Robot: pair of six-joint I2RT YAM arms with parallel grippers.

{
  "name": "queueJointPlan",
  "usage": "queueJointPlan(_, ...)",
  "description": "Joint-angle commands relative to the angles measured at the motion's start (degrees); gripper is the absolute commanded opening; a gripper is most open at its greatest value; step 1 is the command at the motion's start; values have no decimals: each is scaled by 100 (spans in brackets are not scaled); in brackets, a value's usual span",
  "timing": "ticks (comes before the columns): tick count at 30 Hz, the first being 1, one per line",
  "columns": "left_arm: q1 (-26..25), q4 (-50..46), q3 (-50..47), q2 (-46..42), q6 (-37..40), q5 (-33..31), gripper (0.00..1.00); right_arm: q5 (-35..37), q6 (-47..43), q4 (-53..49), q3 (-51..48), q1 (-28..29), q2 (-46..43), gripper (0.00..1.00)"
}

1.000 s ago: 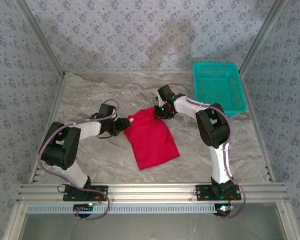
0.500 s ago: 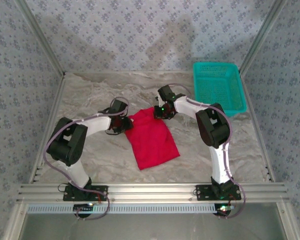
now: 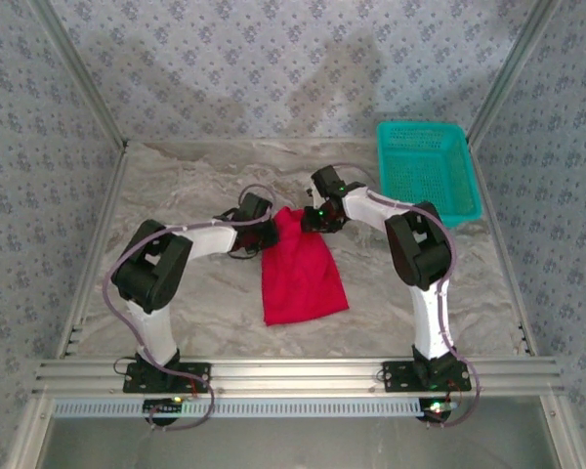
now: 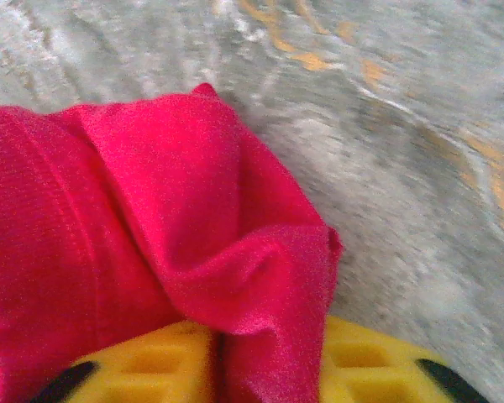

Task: Fold the inside-out t-shirt

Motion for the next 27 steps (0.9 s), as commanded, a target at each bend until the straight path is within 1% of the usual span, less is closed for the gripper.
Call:
queueJointPlan(1,15,8,-125,-199,203,481,0,223,-43,-534,64,-141,-417,59)
queueJointPlan(3,62,11,-144,-257,222,567,0,323,-102,-537,89,-208,-463,68)
queueJointPlan(4,72,20,-158,-280,225,592,0,315,-133,-536,130,-230,-431,70)
queueJointPlan(10,99,0,-110,-329,205,648,0,287,-177,-553,288,-244,-54,71)
queueJointPlan(15,99,-31,-90,-329,194,688,0,691,-263,-680,130,-161,78,72)
queueJointPlan(17,107,-57,-98,-330,192,676,0,642,-235,-634,45,-125,103,72)
queueJointPlan(19,120,-59,-112,-345,174,678,0,539,-198,-582,24,-90,176,69)
queueJointPlan(20,125,-25,-133,-363,165,685,0,419,-171,-543,24,-81,218,66)
queueJointPlan(22,172,-22,-129,-411,219,693,0,208,-126,-485,72,-81,278,55)
queueJointPlan(24,241,-26,-127,-475,360,753,0,111,-132,-448,174,-86,299,38)
queueJointPlan(27,379,-52,-110,-560,493,875,0,44,-209,-537,427,-124,302,21)
